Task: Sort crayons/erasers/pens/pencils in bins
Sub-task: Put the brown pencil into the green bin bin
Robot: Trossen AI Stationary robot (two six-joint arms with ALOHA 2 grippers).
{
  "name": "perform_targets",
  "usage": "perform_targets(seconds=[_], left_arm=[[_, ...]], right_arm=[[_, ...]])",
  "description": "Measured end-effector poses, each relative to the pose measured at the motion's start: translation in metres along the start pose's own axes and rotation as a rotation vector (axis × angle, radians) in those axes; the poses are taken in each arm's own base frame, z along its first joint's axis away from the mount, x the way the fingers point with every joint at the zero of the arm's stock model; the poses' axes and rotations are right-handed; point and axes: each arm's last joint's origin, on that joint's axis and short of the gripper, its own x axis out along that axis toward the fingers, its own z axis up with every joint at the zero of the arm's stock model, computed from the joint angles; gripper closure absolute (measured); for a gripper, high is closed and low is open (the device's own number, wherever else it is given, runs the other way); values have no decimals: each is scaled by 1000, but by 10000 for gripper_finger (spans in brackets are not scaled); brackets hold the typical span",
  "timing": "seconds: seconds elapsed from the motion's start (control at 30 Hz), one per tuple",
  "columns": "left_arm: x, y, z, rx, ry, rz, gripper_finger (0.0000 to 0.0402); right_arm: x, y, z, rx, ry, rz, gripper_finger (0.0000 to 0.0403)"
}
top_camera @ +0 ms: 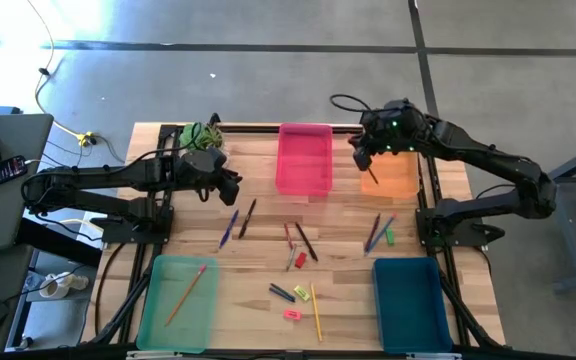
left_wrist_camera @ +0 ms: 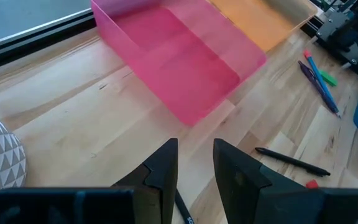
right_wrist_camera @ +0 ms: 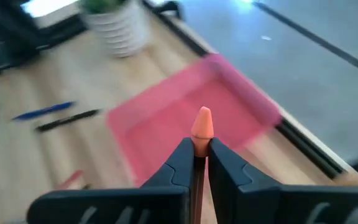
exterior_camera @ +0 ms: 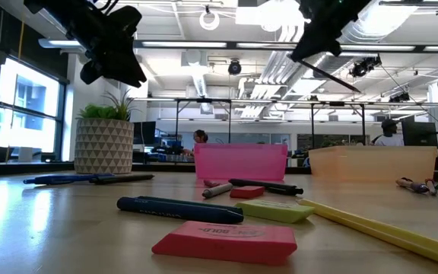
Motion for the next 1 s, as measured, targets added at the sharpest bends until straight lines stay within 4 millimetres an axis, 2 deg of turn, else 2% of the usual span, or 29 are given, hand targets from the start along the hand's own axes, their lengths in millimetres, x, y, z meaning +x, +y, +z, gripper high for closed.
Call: perform_targets(seconds=[0.17, 0.5, 0.73, 1.0], left_arm=[[0, 0, 0, -3, 8, -14, 312], [0, -3, -1, -39, 49, -102, 312], [-1, -8, 5, -64, 8, -170, 301], [-4, -19, 18, -1, -102, -341, 247]], right_arm=[[0, 3, 7, -33, -60, 145, 391], [-3, 11, 22, -34, -210, 253, 391], [-2, 33, 32, -33, -324, 321, 391], [17, 64, 37, 1, -404, 327, 391]])
